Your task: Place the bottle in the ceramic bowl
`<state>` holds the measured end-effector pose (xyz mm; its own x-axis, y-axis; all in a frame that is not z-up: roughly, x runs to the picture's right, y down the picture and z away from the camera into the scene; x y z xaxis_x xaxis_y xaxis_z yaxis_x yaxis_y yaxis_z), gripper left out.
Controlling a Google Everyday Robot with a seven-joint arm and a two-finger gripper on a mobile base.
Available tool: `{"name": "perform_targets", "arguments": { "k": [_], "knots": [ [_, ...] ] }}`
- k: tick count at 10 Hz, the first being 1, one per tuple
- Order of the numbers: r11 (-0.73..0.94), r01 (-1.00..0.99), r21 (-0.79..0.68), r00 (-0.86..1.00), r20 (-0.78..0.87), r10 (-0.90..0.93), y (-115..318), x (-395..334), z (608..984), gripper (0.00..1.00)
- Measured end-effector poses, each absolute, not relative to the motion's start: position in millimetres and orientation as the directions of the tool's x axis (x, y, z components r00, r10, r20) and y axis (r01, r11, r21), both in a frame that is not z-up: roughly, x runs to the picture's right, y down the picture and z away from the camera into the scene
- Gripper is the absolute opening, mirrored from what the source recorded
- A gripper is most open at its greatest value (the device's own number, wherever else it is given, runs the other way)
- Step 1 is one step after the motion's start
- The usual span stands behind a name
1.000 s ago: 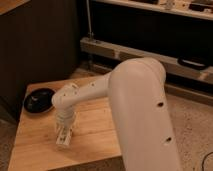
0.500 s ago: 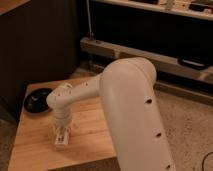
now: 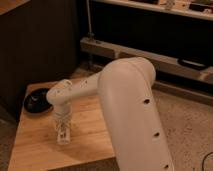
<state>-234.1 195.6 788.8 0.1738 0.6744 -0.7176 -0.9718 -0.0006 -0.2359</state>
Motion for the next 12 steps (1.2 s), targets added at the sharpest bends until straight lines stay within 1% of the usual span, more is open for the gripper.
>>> {"name": "perform_targets", "arguments": {
  "k": [3,7,10,12],
  "knots": [
    [0.016,-0.972,-0.233,0.179,-0.702,0.690,173,-232,791,0.00],
    [0.035,-0.972,-0.233,0.180,-0.641,0.746,116,-233,774,0.00],
    [0.057,-0.966,-0.252,0.204,-0.606,0.769,92,-259,776,0.00],
    [0.054,-0.960,-0.275,0.213,-0.592,0.777,77,-271,783,0.00]
  ]
}}
